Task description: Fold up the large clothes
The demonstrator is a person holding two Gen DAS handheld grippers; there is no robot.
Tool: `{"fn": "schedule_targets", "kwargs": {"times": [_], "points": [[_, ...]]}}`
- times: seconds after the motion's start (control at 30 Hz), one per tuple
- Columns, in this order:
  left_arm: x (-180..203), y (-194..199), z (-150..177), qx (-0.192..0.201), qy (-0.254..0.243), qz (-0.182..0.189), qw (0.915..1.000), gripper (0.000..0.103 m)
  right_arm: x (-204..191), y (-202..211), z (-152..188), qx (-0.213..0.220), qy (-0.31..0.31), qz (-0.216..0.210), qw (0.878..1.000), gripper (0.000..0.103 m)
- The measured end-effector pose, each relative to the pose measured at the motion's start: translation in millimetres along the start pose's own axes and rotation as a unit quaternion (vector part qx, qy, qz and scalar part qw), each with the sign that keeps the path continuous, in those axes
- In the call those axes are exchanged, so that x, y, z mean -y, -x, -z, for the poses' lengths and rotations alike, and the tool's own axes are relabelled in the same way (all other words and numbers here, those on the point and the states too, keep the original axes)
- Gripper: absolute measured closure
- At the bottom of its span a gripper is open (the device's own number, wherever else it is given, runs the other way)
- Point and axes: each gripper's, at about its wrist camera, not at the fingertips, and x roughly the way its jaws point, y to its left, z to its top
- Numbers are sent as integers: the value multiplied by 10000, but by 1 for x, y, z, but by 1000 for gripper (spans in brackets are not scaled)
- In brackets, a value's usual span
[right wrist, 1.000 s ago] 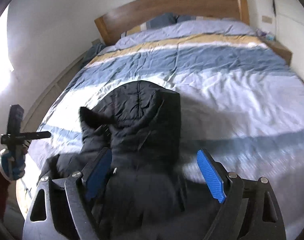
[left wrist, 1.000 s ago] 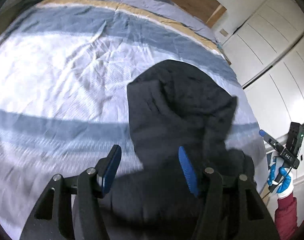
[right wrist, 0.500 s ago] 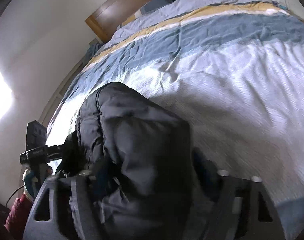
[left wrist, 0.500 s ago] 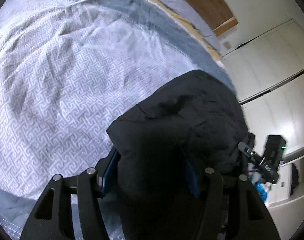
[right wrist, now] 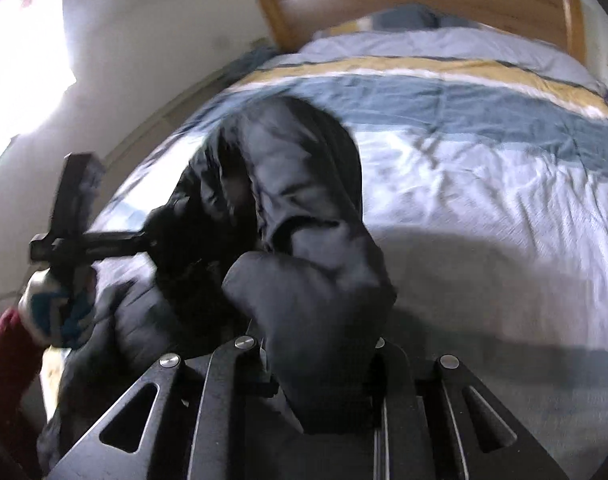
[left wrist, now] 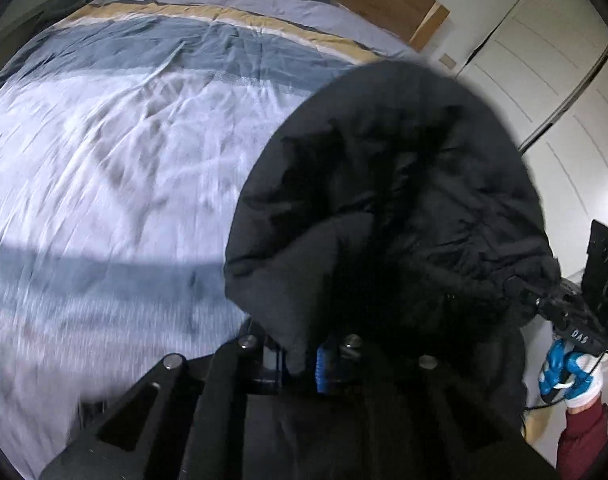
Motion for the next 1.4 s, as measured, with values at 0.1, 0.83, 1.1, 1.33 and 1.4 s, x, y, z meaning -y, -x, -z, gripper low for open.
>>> {"fn": "schedule_targets", "kwargs": {"times": [0.1, 0.83, 1.1, 1.33, 1.4], "points": [[5, 25, 35, 42, -48, 122, 9999, 94, -24, 24, 34, -38, 103, -104, 9999, 82], [10, 30, 148, -118, 86, 182, 9997, 94, -45, 30, 154, -54, -166, 619, 9979, 64], [16, 48, 156, -111, -13, 270, 9996, 91, -60, 52, 162, -48, 41, 777, 9970, 50], [19, 60, 167, -94, -124, 292, 9995, 88, -60, 71, 173, -10, 4, 899, 9959, 46], [19, 63, 169, -86, -97, 320, 9994, 88, -58, 76, 177, -7, -40, 916, 9958, 46]]}}
